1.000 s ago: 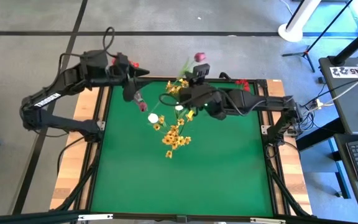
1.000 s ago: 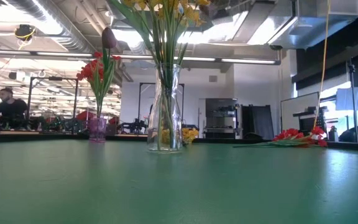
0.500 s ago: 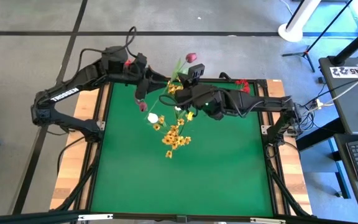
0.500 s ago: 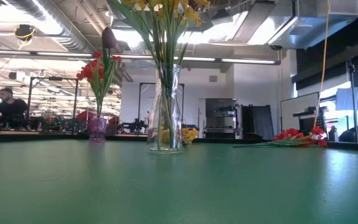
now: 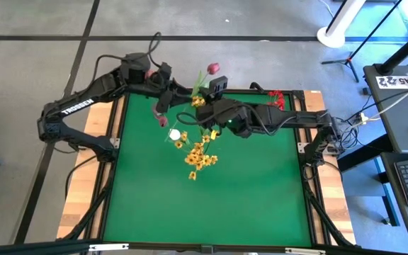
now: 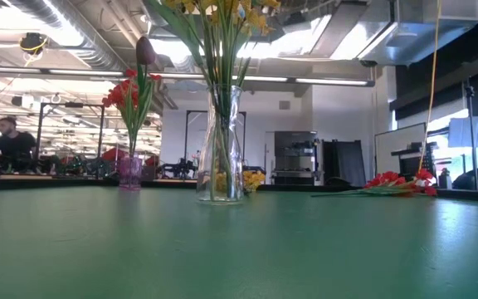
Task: Sort flowers into vase by color
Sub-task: Put the red tulip into the pink vase
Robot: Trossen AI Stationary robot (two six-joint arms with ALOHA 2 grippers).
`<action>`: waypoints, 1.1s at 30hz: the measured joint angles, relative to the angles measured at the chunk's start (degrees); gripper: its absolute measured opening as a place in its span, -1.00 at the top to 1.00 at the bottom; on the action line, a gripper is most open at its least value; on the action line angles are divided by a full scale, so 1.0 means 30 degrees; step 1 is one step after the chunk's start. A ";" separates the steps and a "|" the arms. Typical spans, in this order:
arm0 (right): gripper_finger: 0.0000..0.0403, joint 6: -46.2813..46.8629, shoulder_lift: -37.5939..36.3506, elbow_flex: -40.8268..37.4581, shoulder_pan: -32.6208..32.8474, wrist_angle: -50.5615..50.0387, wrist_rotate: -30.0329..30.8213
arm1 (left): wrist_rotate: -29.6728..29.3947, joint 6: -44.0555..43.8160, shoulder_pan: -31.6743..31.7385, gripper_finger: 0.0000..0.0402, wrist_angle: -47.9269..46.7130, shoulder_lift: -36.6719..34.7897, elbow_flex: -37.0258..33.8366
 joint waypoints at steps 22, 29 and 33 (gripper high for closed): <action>1.00 0.0073 -0.0007 0.0000 0.0000 0.0235 -0.0342 | -0.0761 0.0051 -0.0507 0.29 0.0479 0.0465 -0.0010; 1.00 0.0357 -0.0007 0.0000 -0.0007 0.0235 -0.0357 | -0.1256 0.0156 -0.0514 0.62 0.0465 0.0465 -0.0010; 0.99 0.0944 -0.0007 0.0000 -0.0004 0.0242 -0.0522 | -0.1373 0.0386 -0.0507 0.92 0.0406 0.0465 -0.0010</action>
